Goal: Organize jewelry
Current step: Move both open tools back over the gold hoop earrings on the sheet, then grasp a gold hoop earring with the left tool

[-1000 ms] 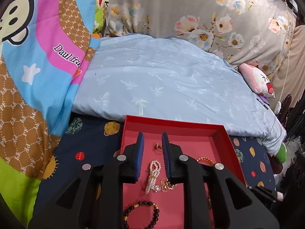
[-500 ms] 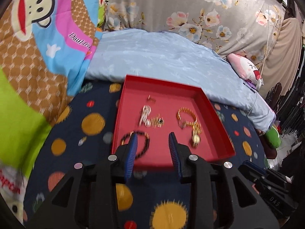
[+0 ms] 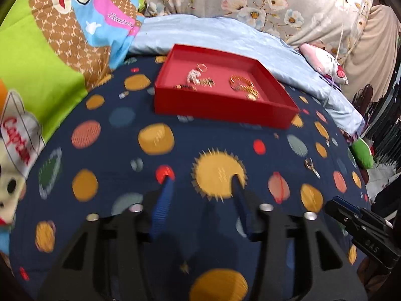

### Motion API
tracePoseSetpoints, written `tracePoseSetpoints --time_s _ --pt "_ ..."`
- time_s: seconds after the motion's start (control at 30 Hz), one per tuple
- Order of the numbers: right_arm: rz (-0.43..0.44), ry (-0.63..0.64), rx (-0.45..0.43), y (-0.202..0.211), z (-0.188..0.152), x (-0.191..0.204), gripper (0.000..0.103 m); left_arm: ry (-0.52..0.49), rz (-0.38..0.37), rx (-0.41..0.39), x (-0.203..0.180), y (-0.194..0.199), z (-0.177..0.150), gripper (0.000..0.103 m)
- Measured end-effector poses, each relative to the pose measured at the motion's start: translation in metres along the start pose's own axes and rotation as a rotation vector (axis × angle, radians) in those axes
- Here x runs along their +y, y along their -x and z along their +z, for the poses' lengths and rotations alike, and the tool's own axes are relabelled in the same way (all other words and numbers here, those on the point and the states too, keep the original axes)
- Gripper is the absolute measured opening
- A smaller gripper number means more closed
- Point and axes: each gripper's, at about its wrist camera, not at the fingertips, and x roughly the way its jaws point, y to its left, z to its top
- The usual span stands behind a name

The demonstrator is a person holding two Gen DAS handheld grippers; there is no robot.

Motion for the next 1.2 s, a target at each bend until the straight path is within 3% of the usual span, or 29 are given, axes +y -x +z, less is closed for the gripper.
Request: tracePoseSetpoints --time_s 0.27,0.73,1.07,1.1,1.2 --pt "-0.072 0.003 -0.012 0.000 -0.015 -0.013 0.033 -0.069 -0.002 0.014 -0.035 -0.002 -0.025 0.054" --pt "-0.045 -0.016 -0.017 -0.002 -0.015 -0.018 0.040 -0.148 0.052 0.043 -0.063 -0.023 -0.040 0.052" --pt "-0.065 -0.006 -0.017 -0.004 -0.015 -0.014 0.042 -0.160 0.080 0.038 -0.064 -0.024 -0.040 0.030" --pt "-0.067 -0.007 -0.017 -0.004 -0.015 -0.014 0.042 -0.161 0.079 0.037 -0.064 -0.024 -0.040 0.023" --pt "-0.066 -0.010 -0.018 -0.004 -0.015 -0.015 0.042 -0.157 0.081 0.037 -0.063 -0.024 -0.039 0.016"
